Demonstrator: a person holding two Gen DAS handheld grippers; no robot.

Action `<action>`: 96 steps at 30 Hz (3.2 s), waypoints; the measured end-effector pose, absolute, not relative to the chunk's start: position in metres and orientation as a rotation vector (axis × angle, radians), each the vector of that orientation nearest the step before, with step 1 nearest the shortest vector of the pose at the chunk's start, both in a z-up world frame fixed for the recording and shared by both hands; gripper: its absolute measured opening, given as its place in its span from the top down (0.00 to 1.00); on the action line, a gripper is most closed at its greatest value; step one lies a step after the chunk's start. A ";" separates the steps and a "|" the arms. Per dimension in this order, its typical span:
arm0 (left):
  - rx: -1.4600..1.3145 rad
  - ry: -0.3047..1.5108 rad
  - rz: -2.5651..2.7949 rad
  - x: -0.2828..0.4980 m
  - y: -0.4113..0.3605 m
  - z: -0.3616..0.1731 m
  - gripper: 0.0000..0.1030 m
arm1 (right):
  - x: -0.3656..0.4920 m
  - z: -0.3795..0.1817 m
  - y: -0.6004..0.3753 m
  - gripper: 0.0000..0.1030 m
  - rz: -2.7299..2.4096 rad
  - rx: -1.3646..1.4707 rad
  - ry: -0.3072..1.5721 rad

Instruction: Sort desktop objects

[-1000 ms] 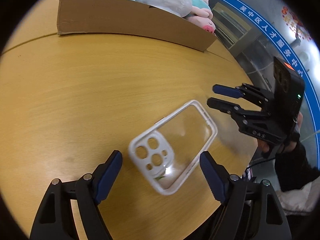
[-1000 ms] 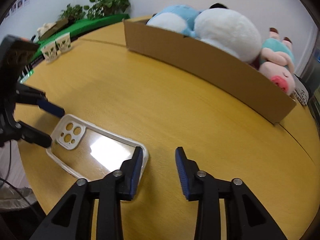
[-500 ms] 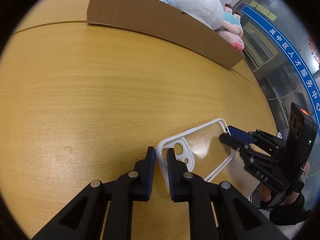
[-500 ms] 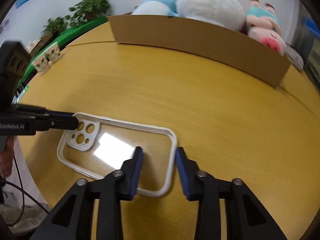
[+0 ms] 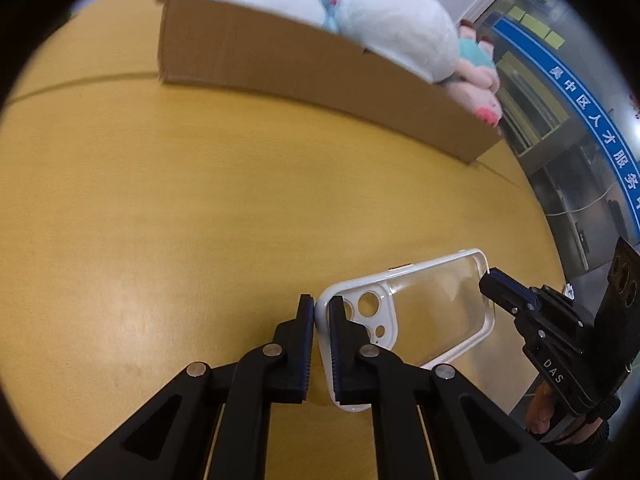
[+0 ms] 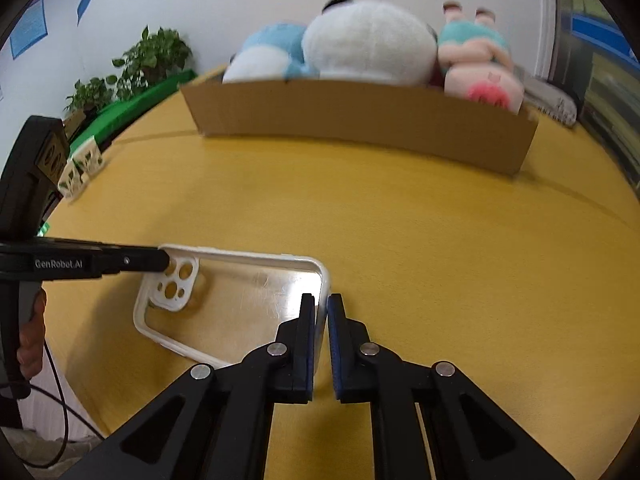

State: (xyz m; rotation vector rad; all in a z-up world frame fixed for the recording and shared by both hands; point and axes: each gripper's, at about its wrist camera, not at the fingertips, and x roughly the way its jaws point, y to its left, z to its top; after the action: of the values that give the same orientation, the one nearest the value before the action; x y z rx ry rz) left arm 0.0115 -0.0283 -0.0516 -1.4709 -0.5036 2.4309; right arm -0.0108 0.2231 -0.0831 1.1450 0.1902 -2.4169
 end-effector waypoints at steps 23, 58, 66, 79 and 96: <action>-1.090 -0.234 2.551 -0.327 -0.025 0.134 0.93 | -0.310 0.107 0.200 0.93 -2.671 0.711 0.208; -1.337 -0.311 2.506 -0.215 -0.125 0.005 0.28 | -0.226 -0.017 0.232 0.04 -2.563 1.068 0.115; -1.368 -0.190 2.555 -0.193 -0.112 -0.015 0.28 | -0.222 -0.044 0.217 0.04 -2.659 1.153 0.342; -1.374 -0.134 2.619 -0.152 -0.103 -0.022 0.28 | -0.167 -0.049 0.230 0.04 -2.666 1.174 0.229; -1.163 -0.259 2.809 -0.069 -0.057 0.049 0.25 | -0.074 0.013 0.230 0.00 -2.731 0.969 0.149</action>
State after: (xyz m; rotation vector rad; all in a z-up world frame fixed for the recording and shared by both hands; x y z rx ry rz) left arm -0.0687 -0.0573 0.0493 -1.1633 -0.2591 2.8092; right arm -0.0738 0.2300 0.0126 0.9687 0.1494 -2.7306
